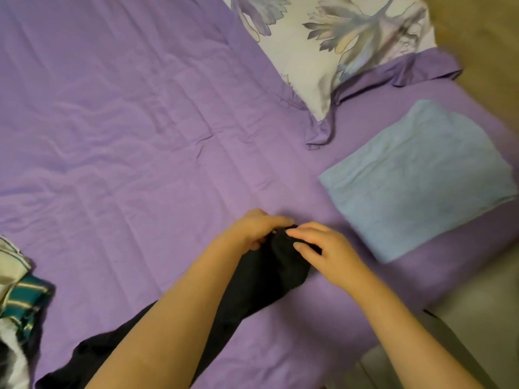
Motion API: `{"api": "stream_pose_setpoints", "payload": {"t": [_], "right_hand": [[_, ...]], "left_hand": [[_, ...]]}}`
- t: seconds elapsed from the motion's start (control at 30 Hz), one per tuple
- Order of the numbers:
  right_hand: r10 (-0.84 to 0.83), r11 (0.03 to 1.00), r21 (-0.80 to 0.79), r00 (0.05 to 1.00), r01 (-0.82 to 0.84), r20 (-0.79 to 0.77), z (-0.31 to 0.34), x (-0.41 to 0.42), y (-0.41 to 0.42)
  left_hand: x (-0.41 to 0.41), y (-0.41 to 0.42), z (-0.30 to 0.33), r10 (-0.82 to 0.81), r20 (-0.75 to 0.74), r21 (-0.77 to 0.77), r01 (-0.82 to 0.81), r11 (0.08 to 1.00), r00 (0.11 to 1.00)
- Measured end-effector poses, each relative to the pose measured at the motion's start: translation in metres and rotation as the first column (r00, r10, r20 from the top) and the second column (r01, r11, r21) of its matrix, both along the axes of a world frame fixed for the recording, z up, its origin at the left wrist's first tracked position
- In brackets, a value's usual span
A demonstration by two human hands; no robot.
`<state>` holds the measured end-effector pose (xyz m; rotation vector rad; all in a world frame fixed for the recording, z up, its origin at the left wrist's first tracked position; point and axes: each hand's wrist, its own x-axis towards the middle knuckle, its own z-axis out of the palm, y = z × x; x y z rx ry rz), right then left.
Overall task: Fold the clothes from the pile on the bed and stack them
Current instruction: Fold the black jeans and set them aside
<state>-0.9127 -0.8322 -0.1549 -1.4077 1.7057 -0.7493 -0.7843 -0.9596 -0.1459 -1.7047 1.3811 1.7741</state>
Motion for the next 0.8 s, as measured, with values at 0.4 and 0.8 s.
{"api": "stream_pose_setpoints", "payload": {"t": [0.4, 0.8], "right_hand": [[-0.169, 0.982, 0.03, 0.945, 0.185, -0.281, -0.034, -0.056, 0.029], [-0.26, 0.959, 0.043, 0.928, 0.282, -0.268, -0.051, -0.059, 0.026]], "left_hand": [[-0.056, -0.044, -0.003, -0.362, 0.04, -0.25, 0.36, 0.899, 0.931], [-0.091, -0.058, -0.019, -0.629, 0.434, -0.352, 0.764, 0.541, 0.646]]}}
